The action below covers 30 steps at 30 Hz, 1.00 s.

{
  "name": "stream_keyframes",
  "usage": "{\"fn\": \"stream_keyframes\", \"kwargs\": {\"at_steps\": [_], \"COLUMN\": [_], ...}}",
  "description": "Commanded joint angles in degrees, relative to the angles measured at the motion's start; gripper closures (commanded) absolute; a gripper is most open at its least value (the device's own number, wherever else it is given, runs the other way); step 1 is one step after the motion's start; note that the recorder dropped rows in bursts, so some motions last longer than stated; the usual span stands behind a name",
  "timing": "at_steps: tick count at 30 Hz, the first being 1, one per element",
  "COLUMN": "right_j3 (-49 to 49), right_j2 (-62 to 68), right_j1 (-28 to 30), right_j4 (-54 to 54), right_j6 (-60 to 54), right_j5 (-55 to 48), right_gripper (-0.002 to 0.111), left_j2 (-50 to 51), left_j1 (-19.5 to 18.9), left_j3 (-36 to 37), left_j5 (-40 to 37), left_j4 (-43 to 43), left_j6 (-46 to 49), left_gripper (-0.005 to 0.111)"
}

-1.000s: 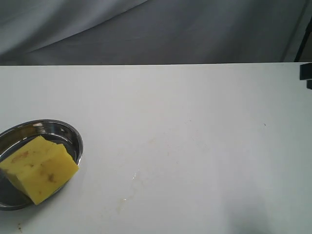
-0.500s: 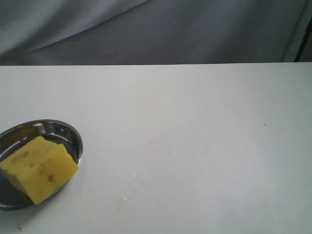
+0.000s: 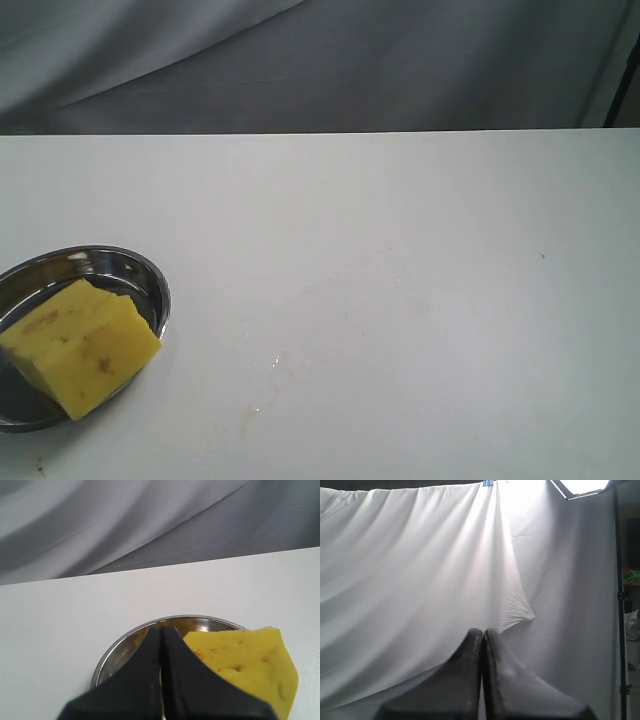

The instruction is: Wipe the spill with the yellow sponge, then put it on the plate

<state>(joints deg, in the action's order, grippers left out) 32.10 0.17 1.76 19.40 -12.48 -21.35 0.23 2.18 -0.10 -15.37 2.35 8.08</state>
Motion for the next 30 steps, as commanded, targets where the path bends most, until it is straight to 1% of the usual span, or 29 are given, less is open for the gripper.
{"fn": "stream_keyframes", "kwargs": {"at_steps": [1,3,12,14,15,20,21,23,30], "right_j3": [-1.45,-3.90,-19.32,-22.20,-25.19,-31.66,-32.10,-32.10,-32.10], "right_j2": [-0.17,-0.17,-0.17,-0.17,-0.17,-0.17,-0.17,-0.17,-0.17], "right_j1": [0.41,0.41,0.41,0.41,0.41,0.41,0.41,0.41,0.41], "right_j4": [-7.50,-9.52,-9.52,-9.52,-9.52,-9.52,-9.41,-9.88,-9.56], "right_j6": [0.11,0.11,0.11,0.11,0.11,0.11,0.24,0.48,0.48], "right_j5": [0.59,3.16,14.88,15.96,16.31,16.11,16.15,11.86,11.40], "right_gripper": [0.108,0.108,0.108,0.108,0.108,0.108,0.108,0.108,0.108], "left_j2": [-0.23,-0.23,-0.23,-0.23,-0.23,-0.23,-0.23,-0.23,-0.23], "left_j1": [0.10,0.10,0.10,0.10,0.10,0.10,0.10,0.10,0.10], "left_j3": [0.10,0.10,0.10,0.10,0.10,0.10,0.10,0.10,0.10], "left_j5": [0.52,0.52,0.52,0.52,0.52,0.52,0.52,0.52,0.52], "left_j4": [0.12,0.12,0.12,0.12,0.12,0.12,0.12,0.12,0.12], "left_j6": [-0.07,-0.07,-0.07,-0.07,-0.07,-0.07,-0.07,-0.07,-0.07], "left_gripper": [0.107,0.107,0.107,0.107,0.107,0.107,0.107,0.107,0.107]}}
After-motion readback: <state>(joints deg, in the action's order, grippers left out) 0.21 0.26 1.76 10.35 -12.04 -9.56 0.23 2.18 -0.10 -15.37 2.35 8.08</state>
